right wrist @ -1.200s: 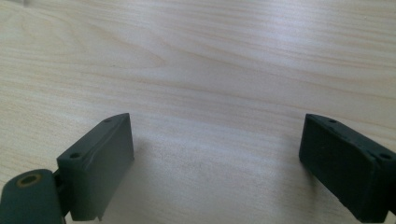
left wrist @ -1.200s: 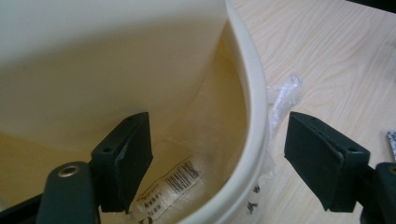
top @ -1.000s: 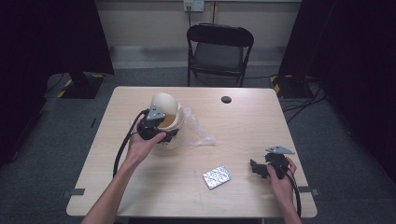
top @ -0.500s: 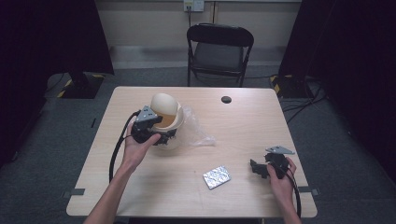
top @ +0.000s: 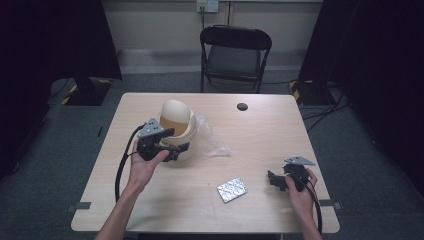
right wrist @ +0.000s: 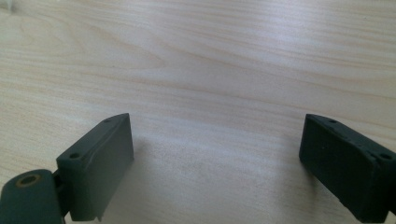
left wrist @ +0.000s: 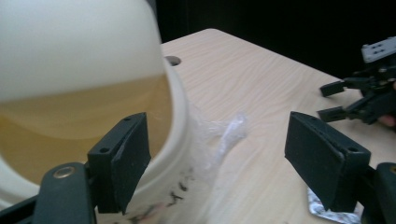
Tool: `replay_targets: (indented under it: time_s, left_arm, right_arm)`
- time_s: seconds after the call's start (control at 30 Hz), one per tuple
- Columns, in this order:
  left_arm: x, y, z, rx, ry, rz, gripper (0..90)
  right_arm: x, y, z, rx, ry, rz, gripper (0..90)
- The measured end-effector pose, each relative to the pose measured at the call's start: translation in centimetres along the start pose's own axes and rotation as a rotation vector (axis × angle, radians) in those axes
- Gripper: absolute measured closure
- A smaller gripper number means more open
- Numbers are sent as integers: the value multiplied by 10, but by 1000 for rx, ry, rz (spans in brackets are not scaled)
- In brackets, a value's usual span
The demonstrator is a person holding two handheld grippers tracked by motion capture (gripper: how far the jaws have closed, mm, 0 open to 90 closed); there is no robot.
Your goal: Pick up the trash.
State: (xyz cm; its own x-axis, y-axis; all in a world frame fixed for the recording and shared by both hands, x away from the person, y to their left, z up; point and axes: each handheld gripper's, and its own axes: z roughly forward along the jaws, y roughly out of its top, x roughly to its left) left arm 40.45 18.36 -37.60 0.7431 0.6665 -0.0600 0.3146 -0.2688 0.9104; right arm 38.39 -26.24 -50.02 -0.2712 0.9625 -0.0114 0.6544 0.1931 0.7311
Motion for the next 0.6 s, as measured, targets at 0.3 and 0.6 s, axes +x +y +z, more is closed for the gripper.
replay_targets:
  time_s: [0.3,0.6]
  left_arm:
    - [-20,-7,2,7,-57,-2,222]
    - [-42,-21,22,43,-143,-9,216]
  right_arm:
    - [0,0,0,0,0,-2,92]
    - [0,0,0,0,0,-1,92]
